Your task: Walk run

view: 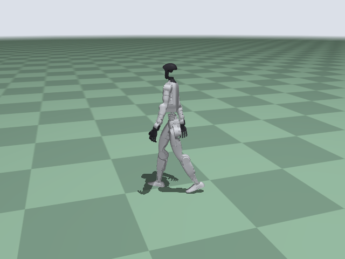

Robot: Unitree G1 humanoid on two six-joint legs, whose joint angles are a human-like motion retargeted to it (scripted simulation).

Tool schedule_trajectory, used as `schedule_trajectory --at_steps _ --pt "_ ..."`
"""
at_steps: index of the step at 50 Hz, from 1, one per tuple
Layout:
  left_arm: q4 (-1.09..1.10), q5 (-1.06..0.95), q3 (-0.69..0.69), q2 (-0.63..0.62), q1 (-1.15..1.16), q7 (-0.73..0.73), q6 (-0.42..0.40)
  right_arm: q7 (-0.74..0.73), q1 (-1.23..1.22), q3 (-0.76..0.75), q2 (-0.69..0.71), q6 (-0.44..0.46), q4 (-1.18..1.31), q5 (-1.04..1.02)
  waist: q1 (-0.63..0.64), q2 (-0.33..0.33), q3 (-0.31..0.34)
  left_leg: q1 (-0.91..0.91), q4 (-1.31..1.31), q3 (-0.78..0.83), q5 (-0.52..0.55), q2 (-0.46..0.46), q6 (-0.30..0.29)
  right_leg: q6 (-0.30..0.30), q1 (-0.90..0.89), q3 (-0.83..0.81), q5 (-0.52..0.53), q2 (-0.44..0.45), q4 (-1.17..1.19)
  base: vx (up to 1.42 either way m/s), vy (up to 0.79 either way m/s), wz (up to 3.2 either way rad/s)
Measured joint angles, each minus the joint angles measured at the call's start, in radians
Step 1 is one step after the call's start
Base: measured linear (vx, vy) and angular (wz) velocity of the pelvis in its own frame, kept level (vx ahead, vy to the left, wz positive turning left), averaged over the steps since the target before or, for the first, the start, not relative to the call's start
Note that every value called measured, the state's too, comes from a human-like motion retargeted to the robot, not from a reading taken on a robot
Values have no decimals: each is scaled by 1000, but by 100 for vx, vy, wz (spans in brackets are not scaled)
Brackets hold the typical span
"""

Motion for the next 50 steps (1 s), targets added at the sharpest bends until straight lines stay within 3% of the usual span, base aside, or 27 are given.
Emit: schedule_trajectory --at_steps 2,5,7,12,16,21,25,28,29,30,33,35,38,39,40,42,47,50 --pt "33 71 6 -25 57 5 7 6 -23 -8 -14 9 0 -7 15 5 -8 -7 89 19 200 23 -46 -31 -5 236 -70 64 56 85 -74 -29" --pt "87 128 7 -52 162 58 21 1 -70 -5 -38 -1 0 -16 11 -36 -19 -86 323 59 465 27 -85 -42 89 152 -113 35 45 81 -70 -69" --pt "130 145 7 -49 220 69 30 -5 -111 13 -47 -21 -26 -9 28 -85 -30 -167 503 115 562 13 -19 -53 144 180 -138 47 15 67 -64 -114" --pt "182 231 76 -70 355 82 89 29 -204 56 -59 -39 -181 -8 84 -153 -39 -388 740 112 338 -2 7 -48 238 254 -173 89 -35 64 -61 -124" --pt "225 218 135 -75 447 59 102 60 -280 118 -83 -69 -279 -21 162 -199 -18 -504 623 123 161 -12 39 -62 298 365 -184 146 -47 64 -52 -199" --pt "231 222 198 -85 526 22 142 86 -377 166 -123 -100 -317 -28 266 -193 39 -552 209 140 154 22 10 -83 389 538 -213 263 -35 66 -42 -203" --pt "231 224 206 -72 547 7 159 93 -408 167 -139 -105 -310 -45 304 -167 66 -590 -94 -24 117 -46 -54 -73 484 636 -219 337 -39 76 -34 -137" --pt "231 240 212 -43 539 16 165 75 -380 153 -131 -102 -277 -43 310 -152 73 -583 -214 -40 98 -75 -247 -55 556 669 -198 381 -30 94 -32 -71" --pt "231 239 211 -31 530 23 167 69 -365 145 -126 -96 -257 -39 313 -151 70 -579 -205 -60 121 -86 -229 -45 572 661 -177 386 -23 104 -32 -51" --pt "231 236 210 -19 519 30 169 64 -349 135 -121 -89 -235 -34 317 -152 65 -575 -185 -101 159 -102 -173 -34 583 646 -151 387 -13 102 -33 -88" --pt "217 194 233 1 499 60 180 67 -290 133 -99 -44 -133 -30 402 -189 42 -554 -82 -54 182 -74 -77 36 600 605 44 333 80 98 -30 -185" --pt "204 135 253 10 479 67 188 67 -258 131 -80 8 -52 -54 387 -220 17 -552 -3 -59 137 -80 -7 145 559 591 232 315 200 130 -32 -115" --pt "220 -16 250 39 413 29 186 51 -213 197 -47 78 0 -65 347 -223 23 -510 61 -10 68 -30 -12 342 433 570 375 310 545 78 -31 -107" --pt "224 -65 233 49 378 18 191 53 -196 201 -39 86 0 -84 335 -201 17 -479 52 -5 50 -9 -6 350 395 538 384 312 594 83 -29 -108" --pt "227 -112 211 59 341 11 197 56 -178 196 -32 89 0 -111 319 -165 6 -446 32 -14 35 18 2 330 364 500 384 326 598 82 -24 -73" --pt "220 -175 167 74 257 17 205 70 -144 193 -26 75 0 -166 291 -123 7 -390 3 -9 23 44 7 233 277 437 255 320 648 63 -19 -54" --pt "83 -149 91 92 89 17 153 4 -67 193 -23 32 0 -208 162 -76 20 -271 -64 0 0 49 -2 202 75 347 -2 216 600 61 -20 7" --pt "-14 -138 31 139 6 -42 106 -17 -35 184 -26 50 0 -202 108 -86 19 -200 -98 53 -34 15 1 164 -5 253 -64 116 433 58 -23 -41"
